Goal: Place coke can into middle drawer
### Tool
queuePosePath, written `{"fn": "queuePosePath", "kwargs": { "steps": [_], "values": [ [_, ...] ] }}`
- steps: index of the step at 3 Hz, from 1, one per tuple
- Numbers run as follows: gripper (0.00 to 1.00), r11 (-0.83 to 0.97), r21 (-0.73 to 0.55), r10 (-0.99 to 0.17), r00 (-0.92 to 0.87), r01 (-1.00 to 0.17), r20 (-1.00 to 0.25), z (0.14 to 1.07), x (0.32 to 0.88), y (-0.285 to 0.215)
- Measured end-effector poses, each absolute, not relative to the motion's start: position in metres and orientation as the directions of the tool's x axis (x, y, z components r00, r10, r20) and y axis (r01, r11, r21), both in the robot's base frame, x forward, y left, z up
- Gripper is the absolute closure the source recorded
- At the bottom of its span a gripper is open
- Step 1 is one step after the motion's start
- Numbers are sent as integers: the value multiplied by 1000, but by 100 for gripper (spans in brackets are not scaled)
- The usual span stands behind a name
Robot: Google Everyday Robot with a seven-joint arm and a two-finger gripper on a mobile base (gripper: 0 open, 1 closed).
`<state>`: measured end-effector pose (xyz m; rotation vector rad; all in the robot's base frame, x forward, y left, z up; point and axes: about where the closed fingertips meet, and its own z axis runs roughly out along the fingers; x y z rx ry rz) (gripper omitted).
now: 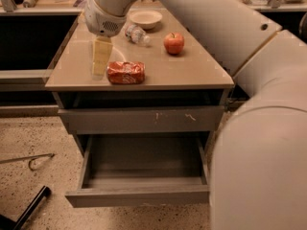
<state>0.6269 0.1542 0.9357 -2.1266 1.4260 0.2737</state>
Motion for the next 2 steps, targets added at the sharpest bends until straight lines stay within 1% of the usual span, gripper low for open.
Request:
{"fn": "queuePosePath", "kwargs": {
  "steps": [1, 2],
  "values": [
    [0, -248, -293, -825, 360, -923, -435, 912, 675, 168],
    [0, -210, -232, -866, 291, -950, -406, 886, 706, 154]
  ]
}}
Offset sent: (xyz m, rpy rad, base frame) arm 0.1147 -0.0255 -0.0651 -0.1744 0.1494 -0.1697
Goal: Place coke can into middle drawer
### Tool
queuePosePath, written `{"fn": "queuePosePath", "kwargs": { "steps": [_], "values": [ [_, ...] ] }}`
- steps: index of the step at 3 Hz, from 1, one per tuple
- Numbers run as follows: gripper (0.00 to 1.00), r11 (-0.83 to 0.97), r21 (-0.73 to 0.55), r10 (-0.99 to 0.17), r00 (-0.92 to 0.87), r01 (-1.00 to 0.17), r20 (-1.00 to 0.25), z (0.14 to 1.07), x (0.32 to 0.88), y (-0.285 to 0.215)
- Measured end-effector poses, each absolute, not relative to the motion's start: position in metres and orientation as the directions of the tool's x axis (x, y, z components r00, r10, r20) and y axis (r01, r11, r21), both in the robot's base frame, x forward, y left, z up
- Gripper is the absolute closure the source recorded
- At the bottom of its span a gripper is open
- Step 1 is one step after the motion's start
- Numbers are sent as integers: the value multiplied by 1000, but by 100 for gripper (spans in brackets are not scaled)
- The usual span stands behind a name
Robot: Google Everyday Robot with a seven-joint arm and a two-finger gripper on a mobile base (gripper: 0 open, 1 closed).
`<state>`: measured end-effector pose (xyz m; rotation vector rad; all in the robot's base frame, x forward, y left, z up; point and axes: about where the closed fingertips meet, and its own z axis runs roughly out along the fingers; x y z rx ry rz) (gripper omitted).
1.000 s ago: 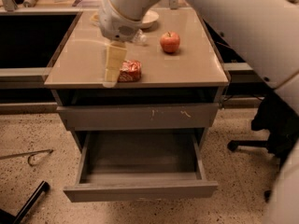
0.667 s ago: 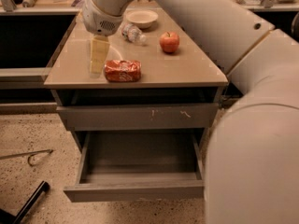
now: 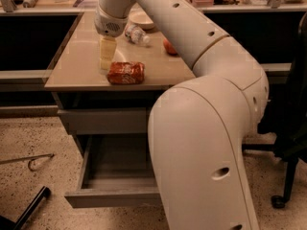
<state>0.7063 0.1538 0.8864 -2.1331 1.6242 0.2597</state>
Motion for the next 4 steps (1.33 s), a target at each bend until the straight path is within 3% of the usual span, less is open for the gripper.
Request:
{"fn": "queuePosePath", "kwargs": {
  "steps": [2, 4],
  "values": [
    [0, -155, -227, -882, 239, -961, -406, 883, 706, 138],
    [0, 101, -247, -912, 9, -964, -409, 896, 677, 43]
  ]
}}
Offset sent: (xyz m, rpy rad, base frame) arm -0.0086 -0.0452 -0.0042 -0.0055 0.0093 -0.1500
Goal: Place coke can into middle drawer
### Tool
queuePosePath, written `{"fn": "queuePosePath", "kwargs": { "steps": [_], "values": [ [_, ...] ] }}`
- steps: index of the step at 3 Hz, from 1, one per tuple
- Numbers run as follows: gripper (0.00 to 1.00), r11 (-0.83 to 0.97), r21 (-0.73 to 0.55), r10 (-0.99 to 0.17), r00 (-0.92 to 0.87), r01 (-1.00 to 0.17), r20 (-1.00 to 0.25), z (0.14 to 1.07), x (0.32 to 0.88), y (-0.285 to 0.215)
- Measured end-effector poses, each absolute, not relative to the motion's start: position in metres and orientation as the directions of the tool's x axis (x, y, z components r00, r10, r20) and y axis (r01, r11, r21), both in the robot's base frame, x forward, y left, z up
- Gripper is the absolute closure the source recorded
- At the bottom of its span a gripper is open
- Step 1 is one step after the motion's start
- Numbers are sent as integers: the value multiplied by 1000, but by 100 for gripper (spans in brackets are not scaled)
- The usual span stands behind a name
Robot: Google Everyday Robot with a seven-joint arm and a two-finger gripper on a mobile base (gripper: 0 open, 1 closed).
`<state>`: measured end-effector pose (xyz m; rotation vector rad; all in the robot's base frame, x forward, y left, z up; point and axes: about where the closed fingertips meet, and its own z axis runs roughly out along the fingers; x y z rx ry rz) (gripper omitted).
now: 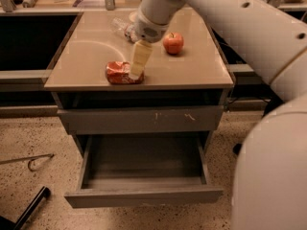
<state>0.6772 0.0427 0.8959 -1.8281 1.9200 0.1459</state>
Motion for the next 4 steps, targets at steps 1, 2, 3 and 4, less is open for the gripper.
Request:
{"fn": "queuePosePath", "kwargs": {
  "steps": [1, 2, 3, 4],
  "values": [
    [0, 128, -204, -902, -28, -970, -430, 880, 675, 23],
    [0, 130, -198, -900, -32, -972, -435, 877, 676, 22],
    [0, 134, -184, -899, -42, -974, -435, 871, 677, 22],
    [0, 114, -132, -899, -45, -985, -436, 848, 681, 34]
  ]
}}
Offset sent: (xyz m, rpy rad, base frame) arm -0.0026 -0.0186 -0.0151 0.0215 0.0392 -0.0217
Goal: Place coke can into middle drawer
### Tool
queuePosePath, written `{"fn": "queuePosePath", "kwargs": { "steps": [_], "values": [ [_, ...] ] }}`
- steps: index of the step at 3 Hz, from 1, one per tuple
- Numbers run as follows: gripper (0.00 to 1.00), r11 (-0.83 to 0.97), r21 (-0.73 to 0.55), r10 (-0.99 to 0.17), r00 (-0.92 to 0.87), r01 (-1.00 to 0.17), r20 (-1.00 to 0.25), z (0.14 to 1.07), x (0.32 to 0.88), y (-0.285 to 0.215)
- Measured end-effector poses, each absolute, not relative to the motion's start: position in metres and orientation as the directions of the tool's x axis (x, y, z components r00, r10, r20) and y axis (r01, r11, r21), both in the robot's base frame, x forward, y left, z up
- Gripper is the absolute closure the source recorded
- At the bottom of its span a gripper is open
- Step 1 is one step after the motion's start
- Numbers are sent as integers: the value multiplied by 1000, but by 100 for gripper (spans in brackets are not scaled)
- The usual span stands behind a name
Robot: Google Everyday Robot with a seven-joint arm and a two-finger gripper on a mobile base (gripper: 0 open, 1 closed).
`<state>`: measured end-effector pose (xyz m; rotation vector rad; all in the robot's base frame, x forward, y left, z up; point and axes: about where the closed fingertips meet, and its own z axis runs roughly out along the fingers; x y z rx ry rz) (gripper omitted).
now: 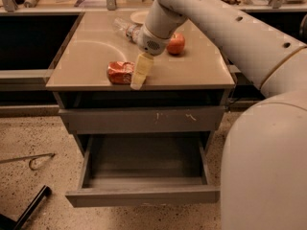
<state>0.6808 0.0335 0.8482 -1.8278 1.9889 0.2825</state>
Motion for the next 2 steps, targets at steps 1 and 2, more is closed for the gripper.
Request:
{"fn": "queuePosePath", "kwargs": {
  "steps": [1, 2],
  "values": [
    [0, 88, -91, -901, -41, -992, -433, 828, 685, 48],
    [19, 88, -89, -901, -41, -992, -432, 827, 685, 48]
  ]
}}
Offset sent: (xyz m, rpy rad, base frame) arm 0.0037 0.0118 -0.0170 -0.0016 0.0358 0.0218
